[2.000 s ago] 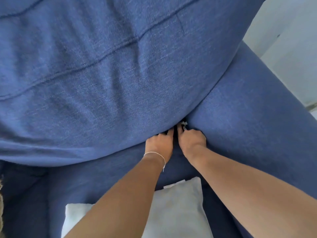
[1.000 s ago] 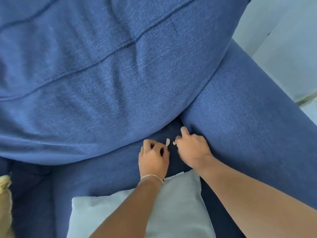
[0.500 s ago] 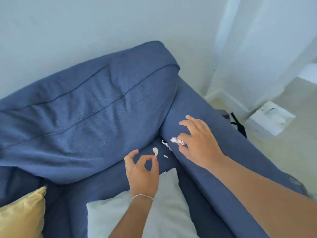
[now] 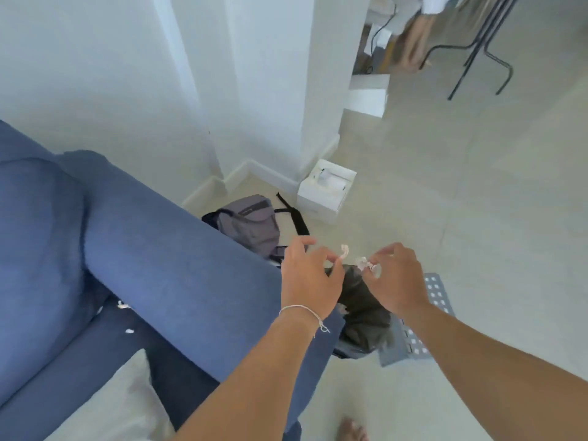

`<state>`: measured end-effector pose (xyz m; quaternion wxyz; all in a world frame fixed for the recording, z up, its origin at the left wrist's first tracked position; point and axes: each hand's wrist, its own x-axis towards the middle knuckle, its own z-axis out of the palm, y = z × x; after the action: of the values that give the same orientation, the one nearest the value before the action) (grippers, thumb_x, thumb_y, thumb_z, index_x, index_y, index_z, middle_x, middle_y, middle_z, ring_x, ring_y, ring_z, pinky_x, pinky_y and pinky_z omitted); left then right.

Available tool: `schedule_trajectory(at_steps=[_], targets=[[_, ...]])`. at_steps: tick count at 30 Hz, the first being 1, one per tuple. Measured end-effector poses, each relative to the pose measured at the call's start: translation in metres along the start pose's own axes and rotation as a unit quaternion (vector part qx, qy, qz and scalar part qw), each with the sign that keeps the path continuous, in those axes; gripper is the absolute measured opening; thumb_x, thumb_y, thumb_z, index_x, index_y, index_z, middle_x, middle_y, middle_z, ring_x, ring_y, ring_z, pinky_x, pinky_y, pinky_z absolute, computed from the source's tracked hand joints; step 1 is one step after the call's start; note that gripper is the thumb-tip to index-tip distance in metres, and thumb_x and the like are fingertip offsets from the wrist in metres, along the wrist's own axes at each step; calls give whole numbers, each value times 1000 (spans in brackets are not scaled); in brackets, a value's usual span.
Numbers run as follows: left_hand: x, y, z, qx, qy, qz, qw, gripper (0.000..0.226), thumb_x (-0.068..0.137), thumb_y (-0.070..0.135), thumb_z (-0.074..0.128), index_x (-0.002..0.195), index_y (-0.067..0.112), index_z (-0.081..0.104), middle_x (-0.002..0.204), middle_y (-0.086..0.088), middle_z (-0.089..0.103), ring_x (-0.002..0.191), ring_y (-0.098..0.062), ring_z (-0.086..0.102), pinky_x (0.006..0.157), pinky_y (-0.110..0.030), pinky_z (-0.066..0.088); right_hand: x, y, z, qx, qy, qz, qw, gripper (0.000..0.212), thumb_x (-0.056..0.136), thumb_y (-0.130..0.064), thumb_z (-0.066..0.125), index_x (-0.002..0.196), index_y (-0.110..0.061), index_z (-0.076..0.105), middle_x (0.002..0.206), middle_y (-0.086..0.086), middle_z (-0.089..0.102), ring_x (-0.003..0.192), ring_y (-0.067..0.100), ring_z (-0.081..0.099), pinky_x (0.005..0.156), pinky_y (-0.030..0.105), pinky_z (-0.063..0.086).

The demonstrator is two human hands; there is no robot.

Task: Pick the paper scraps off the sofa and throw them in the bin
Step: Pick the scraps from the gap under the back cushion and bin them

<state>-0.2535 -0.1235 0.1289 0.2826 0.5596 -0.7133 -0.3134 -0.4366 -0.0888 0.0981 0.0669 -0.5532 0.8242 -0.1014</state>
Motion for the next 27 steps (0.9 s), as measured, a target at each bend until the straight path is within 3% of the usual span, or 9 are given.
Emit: schedule_trajectory(at_steps=[3,6,10,12,15,19,22,27], targets=[[10,11,48,41,-54,-2,998,13,89,36,62,84,27,70,125,3,46,123,-16,39,106,-33,36,4,50,28,-7,-41,3,999,20,80,-31,67,94,-20,76,105,4,61,99,29,54,87,40,48],[15,6,78,72,-81,-20,994,13,90,34,61,85,26,70,120,3,48,117,-16,42,104,-31,38,18,60,48,-2,-100,1,995,29,82,-37,61,104,-23,73,115,3,58,110,28,51,94,40,43],[17,-16,105,86,-104,-36,990,11,90,35,60,86,30,68,114,10,45,109,-8,44,101,-31,41,37,68,71,-96,-261,-6,961,81,66,-65,59,133,-21,50,142,7,40,131,31,37,108,54,30],[18,-26,115,100,-107,-44,988,11,90,37,61,85,32,68,118,10,44,112,-8,45,101,-32,42,43,75,75,-138,-288,-32,947,97,64,-69,60,144,-21,36,151,11,32,139,35,29,112,61,20],[26,-34,130,131,-101,-21,986,12,90,37,62,89,32,73,125,6,46,114,-13,46,100,-31,40,46,89,79,-150,-278,-53,947,94,70,-67,60,149,-29,29,156,14,23,145,37,16,115,63,10],[42,-38,149,165,-129,8,978,19,91,39,61,102,33,76,132,5,46,117,-17,47,102,-30,37,40,112,84,-164,-270,-53,947,81,74,-59,60,146,-29,36,156,15,22,146,38,11,117,61,7],[45,-40,158,179,-185,20,966,33,93,45,57,121,33,69,143,6,39,132,-17,38,113,-32,28,30,123,89,-156,-299,-12,941,87,77,-59,56,152,-30,22,160,15,13,149,39,3,118,61,4],[43,-37,154,150,-209,17,966,45,92,51,54,134,35,56,150,5,35,138,-17,33,115,-34,25,27,117,94,-151,-303,3,941,84,84,-62,43,155,-31,13,162,17,8,150,39,-2,120,57,3]])
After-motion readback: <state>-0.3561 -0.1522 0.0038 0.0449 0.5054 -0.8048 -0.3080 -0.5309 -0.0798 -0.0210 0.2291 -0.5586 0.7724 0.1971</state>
